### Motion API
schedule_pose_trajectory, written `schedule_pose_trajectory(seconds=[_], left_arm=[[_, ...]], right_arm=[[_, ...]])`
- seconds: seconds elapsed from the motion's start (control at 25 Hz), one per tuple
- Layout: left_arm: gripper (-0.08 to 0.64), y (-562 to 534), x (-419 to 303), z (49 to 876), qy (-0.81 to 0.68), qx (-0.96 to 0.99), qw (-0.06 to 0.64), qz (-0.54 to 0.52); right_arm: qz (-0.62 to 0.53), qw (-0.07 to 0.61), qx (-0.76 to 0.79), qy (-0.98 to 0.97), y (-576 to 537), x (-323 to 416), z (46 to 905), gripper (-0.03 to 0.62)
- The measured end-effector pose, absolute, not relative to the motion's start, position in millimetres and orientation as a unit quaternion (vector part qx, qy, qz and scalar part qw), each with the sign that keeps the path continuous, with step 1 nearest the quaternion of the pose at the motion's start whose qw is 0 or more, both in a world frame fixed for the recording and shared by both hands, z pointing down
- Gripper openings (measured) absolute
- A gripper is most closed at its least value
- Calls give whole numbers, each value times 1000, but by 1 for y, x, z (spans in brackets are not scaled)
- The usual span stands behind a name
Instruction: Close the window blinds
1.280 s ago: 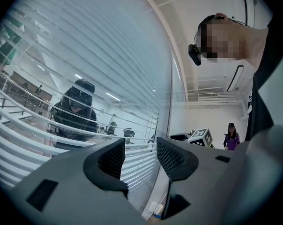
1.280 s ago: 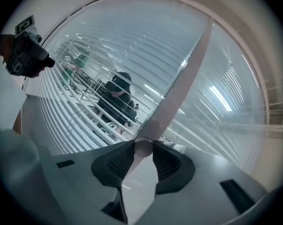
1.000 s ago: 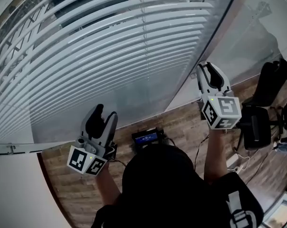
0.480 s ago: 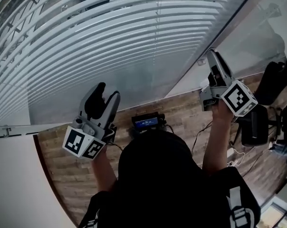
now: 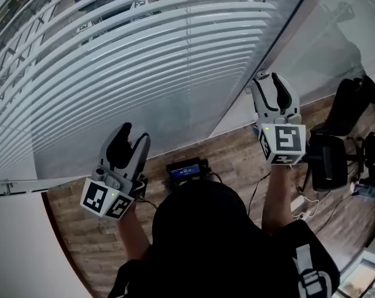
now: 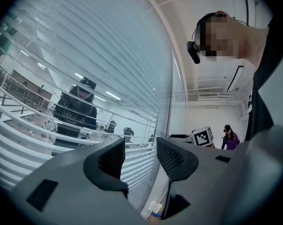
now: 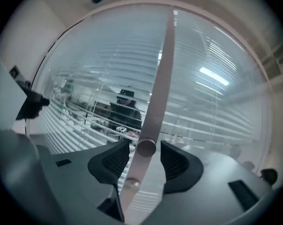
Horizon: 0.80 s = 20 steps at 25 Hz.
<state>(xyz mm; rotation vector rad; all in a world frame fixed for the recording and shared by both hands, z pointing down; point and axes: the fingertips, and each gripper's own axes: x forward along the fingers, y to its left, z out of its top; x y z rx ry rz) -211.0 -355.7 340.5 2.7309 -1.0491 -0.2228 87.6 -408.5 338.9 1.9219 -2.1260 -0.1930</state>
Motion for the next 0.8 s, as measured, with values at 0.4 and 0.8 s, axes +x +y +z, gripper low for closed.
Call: schedule_pose_trajectory(seconds=[0.4, 0.8], left_arm=[[210, -356, -204, 313, -354, 927, 99, -73], [209, -357, -205, 305, -357, 926, 99, -74]], right_arm=[[-93, 200, 684, -696, -416, 95, 319, 129], [132, -36, 653, -745, -417, 106, 313, 129]])
